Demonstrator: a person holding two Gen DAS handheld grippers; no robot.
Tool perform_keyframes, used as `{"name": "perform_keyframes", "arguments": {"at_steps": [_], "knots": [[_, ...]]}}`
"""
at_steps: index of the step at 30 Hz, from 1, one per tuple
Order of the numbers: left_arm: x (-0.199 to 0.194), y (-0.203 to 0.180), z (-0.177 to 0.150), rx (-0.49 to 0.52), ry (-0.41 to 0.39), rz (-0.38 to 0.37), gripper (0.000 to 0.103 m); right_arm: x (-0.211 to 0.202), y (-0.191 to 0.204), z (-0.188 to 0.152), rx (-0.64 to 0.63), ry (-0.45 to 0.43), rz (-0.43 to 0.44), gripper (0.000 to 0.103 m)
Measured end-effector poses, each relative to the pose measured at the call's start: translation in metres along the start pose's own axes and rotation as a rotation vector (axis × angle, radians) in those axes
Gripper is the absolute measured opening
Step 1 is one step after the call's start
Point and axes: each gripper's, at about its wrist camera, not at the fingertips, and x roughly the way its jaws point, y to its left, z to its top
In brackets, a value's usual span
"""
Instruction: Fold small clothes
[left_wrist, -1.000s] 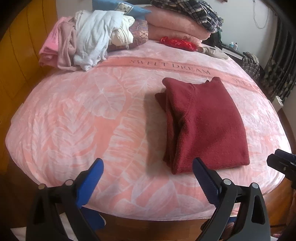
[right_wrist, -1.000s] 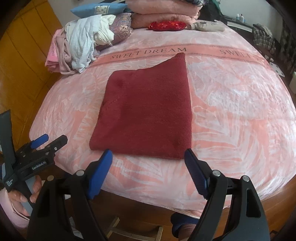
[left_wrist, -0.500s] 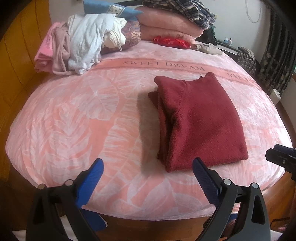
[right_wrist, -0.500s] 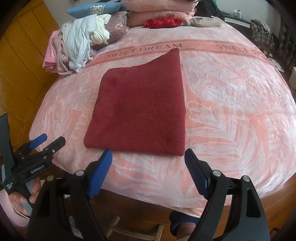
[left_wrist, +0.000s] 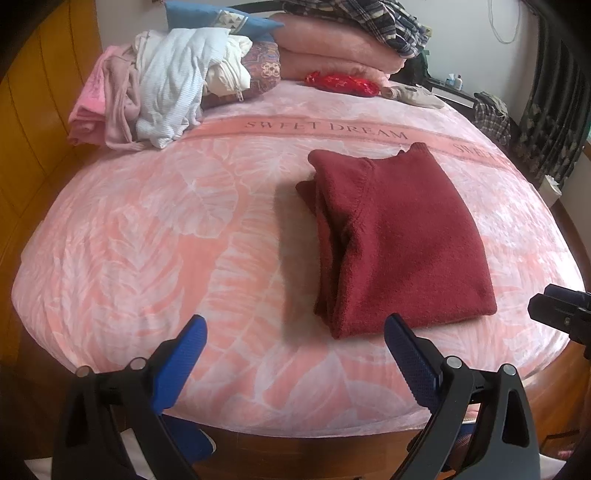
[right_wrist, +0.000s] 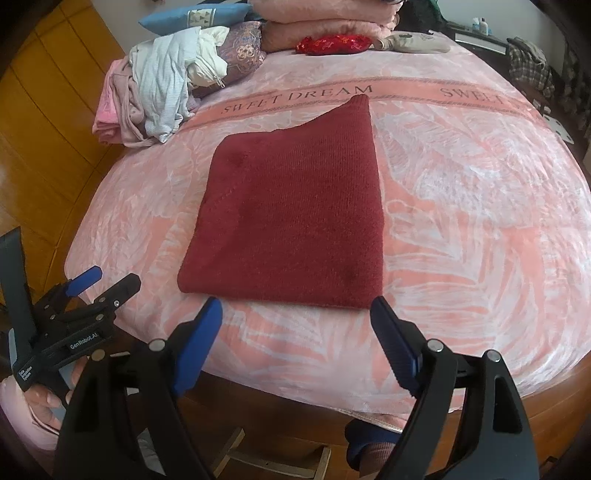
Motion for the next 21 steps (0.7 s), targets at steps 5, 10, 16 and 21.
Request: {"name": "perform_keyframes", "arguments": {"at_steps": [5, 10, 16, 21], "knots": [[-0.0002, 0.0009, -0.0003, 0.001, 0.0, 0.0, 0.097, 0.0028, -0.0007, -0.0019, 0.005, 0.006, -0.006, 0.082], [-0.0004, 0.0006, -0.0004, 0.0, -0.003, 0.002, 0.097, 0.0045, -0.0036, -0.0011, 0.012, 0.01, 0.004, 0.083], [-0.0009, 0.0003, -0.0005, 0.001, -0.001, 0.002, 0.097, 0.0065, -0.0039, -0.0015, 0.013, 0.015, 0.003, 0.083], [-0.0009, 0.0017, 0.0001, 0.002, 0.0, 0.004, 0.097, 0.0066, -0.0031, -0.002, 0.011, 0.015, 0.004, 0.083]]}}
